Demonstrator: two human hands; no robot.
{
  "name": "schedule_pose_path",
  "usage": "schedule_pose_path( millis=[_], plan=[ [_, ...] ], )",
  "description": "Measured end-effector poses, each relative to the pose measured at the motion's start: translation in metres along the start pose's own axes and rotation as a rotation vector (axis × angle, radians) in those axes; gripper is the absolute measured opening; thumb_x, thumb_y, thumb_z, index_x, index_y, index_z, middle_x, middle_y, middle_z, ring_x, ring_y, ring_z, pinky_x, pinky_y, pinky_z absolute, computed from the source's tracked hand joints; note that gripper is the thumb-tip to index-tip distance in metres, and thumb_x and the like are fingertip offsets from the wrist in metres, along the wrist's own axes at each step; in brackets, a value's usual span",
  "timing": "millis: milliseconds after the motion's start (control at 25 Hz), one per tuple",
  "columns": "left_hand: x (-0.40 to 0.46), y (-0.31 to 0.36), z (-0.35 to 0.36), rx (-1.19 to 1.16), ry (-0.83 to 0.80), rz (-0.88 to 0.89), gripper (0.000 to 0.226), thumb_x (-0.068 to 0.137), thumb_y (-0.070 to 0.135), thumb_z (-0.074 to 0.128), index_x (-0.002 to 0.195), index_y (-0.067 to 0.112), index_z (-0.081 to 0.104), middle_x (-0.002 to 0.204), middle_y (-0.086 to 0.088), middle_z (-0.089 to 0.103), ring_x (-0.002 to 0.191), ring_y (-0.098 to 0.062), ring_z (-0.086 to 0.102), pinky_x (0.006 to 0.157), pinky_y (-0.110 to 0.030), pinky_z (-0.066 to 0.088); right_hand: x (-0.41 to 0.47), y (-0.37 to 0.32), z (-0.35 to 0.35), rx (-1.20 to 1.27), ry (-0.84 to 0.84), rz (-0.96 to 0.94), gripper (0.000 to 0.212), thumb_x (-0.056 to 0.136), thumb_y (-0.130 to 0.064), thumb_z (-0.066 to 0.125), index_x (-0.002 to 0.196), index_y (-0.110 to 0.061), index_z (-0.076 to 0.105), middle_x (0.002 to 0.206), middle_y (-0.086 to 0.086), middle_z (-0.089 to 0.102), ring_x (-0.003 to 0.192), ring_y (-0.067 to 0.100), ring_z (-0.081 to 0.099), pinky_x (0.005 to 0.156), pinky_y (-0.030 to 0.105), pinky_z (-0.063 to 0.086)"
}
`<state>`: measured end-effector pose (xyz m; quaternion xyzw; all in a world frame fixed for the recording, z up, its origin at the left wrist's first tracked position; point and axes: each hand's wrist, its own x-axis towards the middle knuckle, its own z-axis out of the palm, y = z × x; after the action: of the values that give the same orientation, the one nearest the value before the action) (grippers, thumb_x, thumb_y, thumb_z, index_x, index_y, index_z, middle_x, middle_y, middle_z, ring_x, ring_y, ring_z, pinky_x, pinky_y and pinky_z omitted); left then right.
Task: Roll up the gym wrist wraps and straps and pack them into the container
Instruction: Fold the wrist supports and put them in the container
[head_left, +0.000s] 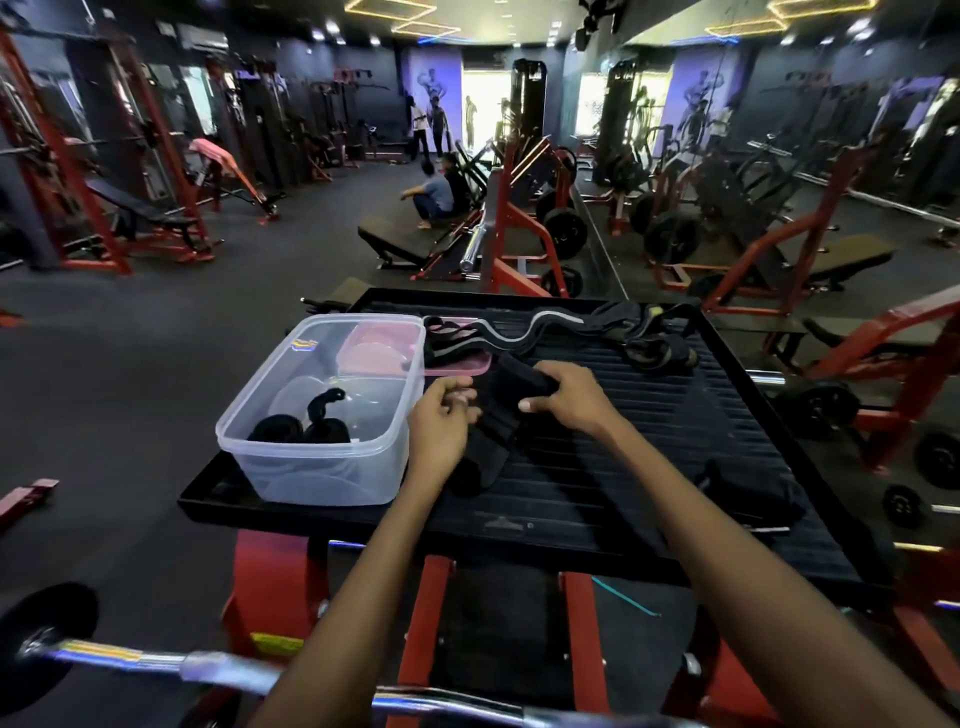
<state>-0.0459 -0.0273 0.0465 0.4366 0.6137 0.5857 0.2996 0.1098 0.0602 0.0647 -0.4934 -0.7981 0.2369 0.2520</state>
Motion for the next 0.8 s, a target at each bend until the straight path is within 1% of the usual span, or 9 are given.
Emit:
schedule_pose_path(
  millis=[80, 160, 240, 320, 400, 520, 600, 680, 800],
  plan=[
    [0.003, 0.016, 0.006, -0.289, -0.172, -0.243, 0.029, 0.101, 0.027, 0.034, 0.115, 0.007, 0.052, 0.092, -0.019, 0.063, 0.056, -0.018, 0.068, 0.057, -0.022, 0.056, -0.011, -0.011, -0.002, -0.025, 0.124, -0.167, 0.026, 0.072, -0.015, 0.077, 0.096, -0.009, 0.068, 0.092, 0.01, 0.064, 0.095, 0.026, 0.049, 0.082, 0.033, 0.037],
    [0.006, 0.029, 0.01, -0.343, -0.301, -0.356, 0.053, 0.095, 0.057, 0.027, 0.119, 0.016, 0.05, 0.095, -0.018, 0.063, 0.07, -0.028, 0.069, 0.054, -0.029, 0.058, -0.024, -0.017, 0.005, -0.15, 0.237, -0.415, 0.026, 0.073, -0.015, 0.072, 0.097, -0.008, 0.07, 0.091, 0.007, 0.064, 0.093, 0.027, 0.051, 0.082, 0.033, 0.039],
    [0.011, 0.032, 0.018, -0.346, -0.327, -0.344, 0.057, 0.088, 0.065, 0.036, 0.119, 0.021, 0.054, 0.112, -0.015, 0.064, 0.089, -0.025, 0.067, 0.061, -0.035, 0.059, -0.036, -0.01, 0.011, -0.291, 0.282, -0.57, 0.027, 0.073, -0.018, 0.063, 0.098, -0.011, 0.072, 0.092, 0.004, 0.065, 0.093, 0.024, 0.053, 0.082, 0.033, 0.04],
    [0.009, 0.029, 0.025, -0.263, -0.335, -0.32, 0.052, 0.078, 0.064, 0.051, 0.114, 0.027, 0.058, 0.126, -0.012, 0.06, 0.101, -0.02, 0.062, 0.075, -0.042, 0.058, -0.048, 0.002, 0.015, -0.269, 0.278, -0.578, 0.03, 0.071, -0.011, 0.061, 0.099, -0.011, 0.072, 0.096, 0.002, 0.064, 0.098, 0.017, 0.048, 0.087, 0.03, 0.039],
    [0.006, 0.021, 0.029, -0.038, -0.305, -0.239, 0.056, 0.072, 0.066, 0.047, 0.114, 0.03, 0.059, 0.13, -0.009, 0.057, 0.111, -0.025, 0.058, 0.089, -0.044, 0.053, -0.066, 0.005, 0.016, -0.013, 0.332, -0.418, 0.032, 0.07, -0.004, 0.054, 0.094, -0.012, 0.073, 0.1, 0.001, 0.062, 0.102, 0.011, 0.046, 0.092, 0.024, 0.039],
    [-0.001, 0.012, 0.028, 0.216, -0.23, -0.013, 0.05, 0.097, 0.051, 0.031, 0.132, 0.023, 0.051, 0.135, -0.009, 0.054, 0.126, -0.028, 0.048, 0.102, -0.03, 0.034, -0.081, -0.005, 0.012, 0.364, 0.574, 0.033, 0.028, 0.084, -0.009, 0.055, 0.11, -0.017, 0.064, 0.117, 0.002, 0.047, 0.113, 0.016, 0.044, 0.091, 0.02, 0.035],
    [-0.003, 0.008, 0.025, 0.178, -0.227, 0.031, 0.048, 0.1, 0.045, 0.027, 0.135, 0.02, 0.049, 0.138, -0.006, 0.053, 0.131, -0.023, 0.044, 0.099, -0.023, 0.03, -0.071, -0.007, 0.003, 0.704, 0.44, 0.393, 0.054, 0.088, -0.035, 0.061, 0.135, -0.019, 0.041, 0.131, 0.004, 0.037, 0.114, 0.019, 0.044, 0.09, 0.028, 0.039],
    [-0.007, 0.004, 0.022, 0.121, -0.218, 0.061, 0.046, 0.1, 0.041, 0.028, 0.136, 0.019, 0.048, 0.137, 0.0, 0.052, 0.13, -0.016, 0.044, 0.1, -0.018, 0.028, -0.055, -0.001, -0.003, 1.083, 0.217, 0.512, 0.074, 0.085, -0.047, 0.062, 0.143, -0.022, 0.024, 0.132, 0.007, 0.046, 0.106, 0.024, 0.056, 0.083, 0.038, 0.05],
    [-0.013, 0.0, 0.02, 0.202, -0.147, 0.242, 0.036, 0.102, 0.024, 0.032, 0.131, 0.011, 0.05, 0.13, -0.005, 0.05, 0.117, -0.013, 0.046, 0.108, -0.024, 0.03, -0.039, 0.0, 0.0, 1.236, 0.222, 0.501, 0.07, 0.085, -0.015, 0.066, 0.142, -0.013, 0.025, 0.111, 0.009, 0.061, 0.086, 0.019, 0.061, 0.074, 0.038, 0.05]
  ],
)
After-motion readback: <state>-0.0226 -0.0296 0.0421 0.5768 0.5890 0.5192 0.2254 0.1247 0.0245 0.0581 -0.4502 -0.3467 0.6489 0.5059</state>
